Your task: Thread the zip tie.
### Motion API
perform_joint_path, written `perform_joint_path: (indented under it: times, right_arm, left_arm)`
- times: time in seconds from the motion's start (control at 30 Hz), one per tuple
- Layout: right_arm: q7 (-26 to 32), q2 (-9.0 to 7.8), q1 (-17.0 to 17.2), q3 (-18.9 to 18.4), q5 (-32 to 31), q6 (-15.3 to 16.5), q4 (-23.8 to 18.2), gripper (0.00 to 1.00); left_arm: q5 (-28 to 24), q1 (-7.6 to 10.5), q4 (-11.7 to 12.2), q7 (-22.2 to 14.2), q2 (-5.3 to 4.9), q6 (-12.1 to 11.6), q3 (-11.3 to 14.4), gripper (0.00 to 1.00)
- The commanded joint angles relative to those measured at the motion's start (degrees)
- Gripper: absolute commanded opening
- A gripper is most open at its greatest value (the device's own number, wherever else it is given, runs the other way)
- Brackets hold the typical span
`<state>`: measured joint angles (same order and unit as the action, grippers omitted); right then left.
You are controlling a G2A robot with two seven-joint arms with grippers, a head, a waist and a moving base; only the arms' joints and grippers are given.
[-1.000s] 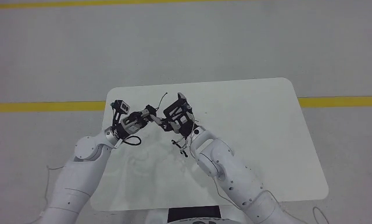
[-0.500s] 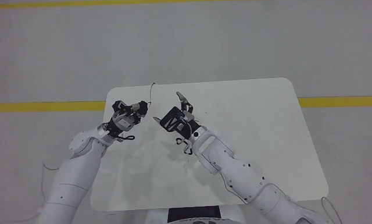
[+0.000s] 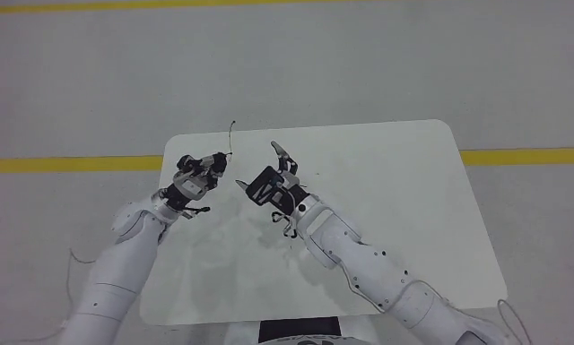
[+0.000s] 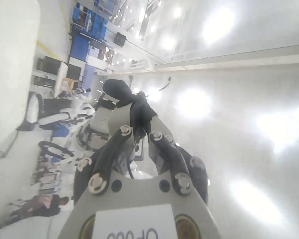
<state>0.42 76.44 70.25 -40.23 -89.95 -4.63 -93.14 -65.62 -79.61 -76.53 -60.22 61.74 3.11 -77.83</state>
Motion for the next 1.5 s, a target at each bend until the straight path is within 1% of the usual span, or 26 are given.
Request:
perform_joint_path:
  times: [0.0, 0.03, 0.13, 0.17, 0.2, 0.43, 0.47, 0.5, 0.57, 0.63, 0.73, 0.8, 0.87, 0.9, 0.93, 1.07, 1.1, 1.17, 1.27, 1.43, 1.47]
  right_arm:
    - [-0.99, -0.4, -0.11, 0.5, 0.0, -0.35, 0.0, 1.0]
    - [-1.34, -0.6, -0.15, 0.68, 0.0, -0.45, 0.01, 1.0]
    - [-1.89, -1.19, 0.37, 0.67, 0.0, -0.41, -0.56, 1.0]
    - [-2.31, -1.33, 0.97, 0.38, 0.17, 0.26, -1.21, 1.0]
    - [-2.63, -1.42, 1.37, -0.06, 0.54, 0.91, -1.69, 1.0]
    - [-2.67, -1.48, 1.56, -0.39, 0.58, 1.25, -1.91, 1.0]
    - [-2.67, -1.48, 1.56, -0.39, 0.58, 1.25, -1.91, 1.0]
    - [-2.75, -1.46, 1.79, -0.49, 0.91, 1.16, -1.96, 1.0]
    - [-3.57, -1.29, 2.43, -0.93, 2.19, 0.85, -1.99, 1.0]
    - [-4.47, -1.06, 2.84, -1.15, 3.26, 0.51, -1.6, 1.0]
    - [-5.7, -0.72, 3.11, -1.26, 4.0, -0.07, -0.97, 1.0]
    - [-7.14, -0.41, 3.36, -1.39, 5.06, -0.76, -0.6, 1.0]
    - [-8.67, -0.21, 3.42, -1.44, 4.59, -1.1, -0.42, 1.0]
    - [-8.79, -0.19, 3.44, -1.44, 4.52, -1.06, -0.39, 1.0]
    - [-8.79, -0.19, 3.44, -1.44, 4.52, -1.06, -0.39, 1.0]
    - [-8.79, -0.19, 3.44, -1.44, 4.52, -1.06, -0.39, 1.0]
    - [-8.89, -0.21, 3.49, -1.55, 3.76, -1.15, -0.48, 1.0]
    - [-9.3, -0.18, 3.81, -1.55, 1.92, -1.8, -0.77, 1.0]
    - [-9.77, 0.03, 4.29, -1.33, 0.51, -2.47, -1.17, 1.0]
    - [-10.82, 0.52, 4.63, -1.22, 0.2, -2.79, -0.94, 1.0]
    - [-11.0, 0.6, 4.66, -1.23, 0.18, -2.8, -0.84, 0.98]
  left_arm:
    - [-1.55, 0.01, 0.22, -0.61, 0.04, 2.02, 0.16, 0.0]
    - [-2.26, 0.02, 0.37, -1.03, 0.06, 2.91, 0.23, 0.0]
    - [-2.67, -0.2, 0.43, -2.04, 0.06, 4.15, 0.57, 0.0]
    - [-3.82, -0.41, 0.33, -2.51, 0.13, 5.12, 0.76, 0.0]
    - [-4.04, -0.49, 0.22, -2.82, 0.13, 5.52, 0.83, 0.0]
    - [-3.8, -0.53, 0.18, -2.85, 0.11, 5.43, 0.8, 0.0]
    - [-3.94, -0.6, 0.06, -2.26, 0.15, 5.62, 0.94, 0.0]
    - [-4.29, -0.69, -0.3, -1.79, 0.19, 6.33, 1.2, 0.0]
    - [-8.48, -1.0, -0.46, -2.23, 0.36, 9.94, 1.43, 0.0]
    - [-10.22, -0.92, -0.6, -2.55, 0.37, 12.49, 1.47, 0.0]
    - [-12.05, -0.93, -0.5, -2.43, 0.42, 14.99, 1.63, 0.0]
    - [-12.23, -0.82, -0.41, -2.35, 0.42, 15.36, 1.65, 0.0]
    - [-12.02, -0.75, -0.54, -2.54, 0.43, 15.43, 1.83, 0.0]
    - [-11.84, -0.7, -0.69, -2.83, 0.42, 15.41, 1.88, 0.0]
    - [-10.99, -0.58, -0.76, -3.02, 0.37, 14.72, 1.76, 0.0]
    - [-10.99, -0.58, -0.76, -3.02, 0.37, 14.72, 1.76, 0.0]
    - [-11.21, -0.64, -0.95, -2.42, 0.42, 14.75, 1.89, 0.0]
    - [-12.01, -0.78, -1.66, -1.26, 0.52, 14.86, 2.06, 0.0]
    - [-14.2, -1.1, -2.22, -0.93, 0.65, 16.32, 2.3, 0.0]
    - [-17.29, -1.09, -2.12, -0.33, 0.75, 16.37, 3.5, 0.0]
    - [-17.87, -1.02, -2.07, -0.49, 0.74, 16.37, 3.8, 0.0]
